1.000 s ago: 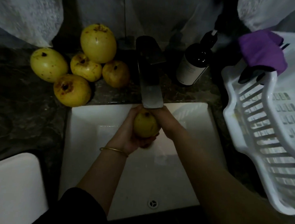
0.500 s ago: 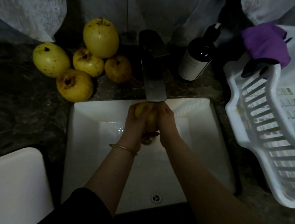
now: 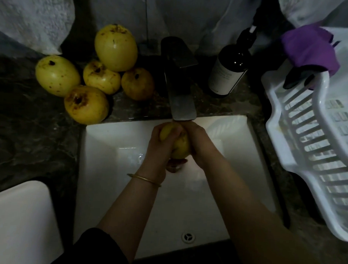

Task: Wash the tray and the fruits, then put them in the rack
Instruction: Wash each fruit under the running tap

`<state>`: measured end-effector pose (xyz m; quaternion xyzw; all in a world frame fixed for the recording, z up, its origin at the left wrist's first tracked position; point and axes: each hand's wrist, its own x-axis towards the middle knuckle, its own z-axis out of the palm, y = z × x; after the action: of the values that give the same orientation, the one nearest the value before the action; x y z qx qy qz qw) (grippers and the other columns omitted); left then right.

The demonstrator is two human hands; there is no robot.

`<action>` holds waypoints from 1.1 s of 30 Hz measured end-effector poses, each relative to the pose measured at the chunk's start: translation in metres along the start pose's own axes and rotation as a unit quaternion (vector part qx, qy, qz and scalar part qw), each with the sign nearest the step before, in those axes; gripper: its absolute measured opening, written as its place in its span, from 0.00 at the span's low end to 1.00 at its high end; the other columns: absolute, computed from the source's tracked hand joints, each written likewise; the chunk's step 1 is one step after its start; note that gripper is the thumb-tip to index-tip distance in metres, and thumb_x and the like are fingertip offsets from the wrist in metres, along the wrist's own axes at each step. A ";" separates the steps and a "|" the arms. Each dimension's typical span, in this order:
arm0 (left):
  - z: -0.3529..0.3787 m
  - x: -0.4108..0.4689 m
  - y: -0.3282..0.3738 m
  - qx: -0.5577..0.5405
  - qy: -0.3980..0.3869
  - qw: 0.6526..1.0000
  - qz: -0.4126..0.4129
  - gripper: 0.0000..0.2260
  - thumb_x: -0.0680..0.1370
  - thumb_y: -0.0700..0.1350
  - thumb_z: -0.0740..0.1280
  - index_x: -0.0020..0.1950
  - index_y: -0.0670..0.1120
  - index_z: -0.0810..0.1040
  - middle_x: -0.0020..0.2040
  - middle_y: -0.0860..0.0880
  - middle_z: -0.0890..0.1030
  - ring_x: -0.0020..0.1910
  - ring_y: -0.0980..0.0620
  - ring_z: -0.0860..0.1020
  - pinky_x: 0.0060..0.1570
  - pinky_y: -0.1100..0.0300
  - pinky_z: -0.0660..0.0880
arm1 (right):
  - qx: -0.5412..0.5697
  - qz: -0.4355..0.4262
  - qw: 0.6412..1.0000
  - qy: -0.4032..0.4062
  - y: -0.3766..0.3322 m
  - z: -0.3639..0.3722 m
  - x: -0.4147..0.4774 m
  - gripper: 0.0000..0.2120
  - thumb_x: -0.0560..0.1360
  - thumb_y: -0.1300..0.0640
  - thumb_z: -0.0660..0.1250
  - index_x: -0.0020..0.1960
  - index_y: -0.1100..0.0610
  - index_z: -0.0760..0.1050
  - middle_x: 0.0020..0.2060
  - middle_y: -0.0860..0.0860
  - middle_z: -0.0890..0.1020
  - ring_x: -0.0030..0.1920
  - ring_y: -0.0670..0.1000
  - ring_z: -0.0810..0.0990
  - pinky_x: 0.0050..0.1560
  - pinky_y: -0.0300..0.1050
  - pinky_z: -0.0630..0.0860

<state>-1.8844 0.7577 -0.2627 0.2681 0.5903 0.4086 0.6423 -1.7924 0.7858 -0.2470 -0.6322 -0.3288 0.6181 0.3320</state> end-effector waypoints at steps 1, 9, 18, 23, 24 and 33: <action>0.002 0.002 -0.001 -0.034 0.005 0.999 -0.023 0.20 0.77 0.56 0.65 0.67 0.53 0.67 0.61 0.46 0.72 0.55 0.45 0.75 0.33 0.54 0.80 | -0.007 -0.031 0.999 0.008 0.004 0.002 -0.003 0.07 0.79 0.52 0.61 0.55 0.51 0.75 0.57 0.55 0.78 0.57 0.56 0.76 0.59 0.53 0.74; 0.013 0.003 0.005 -0.212 0.047 0.963 -0.158 0.23 0.80 0.61 0.54 0.67 0.47 0.69 0.56 0.44 0.72 0.48 0.44 0.72 0.41 0.50 0.73 | 0.000 -0.161 0.981 0.109 0.019 0.006 -0.002 0.08 0.79 0.55 0.61 0.44 0.50 0.77 0.41 0.48 0.80 0.44 0.49 0.79 0.46 0.41 0.74; 0.011 0.006 -0.025 -0.094 0.056 0.993 0.032 0.17 0.78 0.60 0.57 0.62 0.53 0.71 0.60 0.49 0.75 0.58 0.47 0.75 0.51 0.49 0.77 | -0.050 -0.255 0.963 0.072 0.039 0.009 0.011 0.06 0.74 0.50 0.64 0.49 0.48 0.76 0.46 0.47 0.79 0.49 0.48 0.78 0.50 0.44 0.76; 0.001 0.002 -0.018 -0.180 0.059 0.982 -0.002 0.19 0.81 0.58 0.53 0.64 0.49 0.71 0.61 0.46 0.75 0.57 0.46 0.75 0.58 0.46 0.73 | -0.057 -0.306 0.948 0.067 0.042 0.017 0.014 0.10 0.72 0.49 0.65 0.51 0.49 0.78 0.45 0.43 0.79 0.48 0.45 0.78 0.51 0.42 0.76; 0.000 0.002 -0.016 -0.182 0.049 0.982 -0.007 0.18 0.81 0.59 0.53 0.61 0.50 0.72 0.58 0.46 0.76 0.53 0.47 0.76 0.53 0.48 0.75 | -0.048 -0.300 0.950 0.074 0.041 0.018 0.015 0.05 0.75 0.51 0.65 0.48 0.49 0.78 0.42 0.43 0.79 0.46 0.45 0.78 0.50 0.44 0.76; 0.013 0.007 -0.022 -0.048 0.042 0.992 0.108 0.23 0.72 0.59 0.64 0.65 0.53 0.69 0.55 0.53 0.75 0.50 0.55 0.76 0.33 0.62 0.77 | 0.003 -0.275 0.961 0.040 0.040 0.004 0.014 0.06 0.78 0.50 0.63 0.49 0.47 0.78 0.46 0.47 0.81 0.49 0.46 0.79 0.48 0.40 0.76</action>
<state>-1.8671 0.7543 -0.2825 0.2821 0.5641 0.5141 0.5813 -1.7954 0.7748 -0.2876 -0.5409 -0.4747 0.4779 0.5037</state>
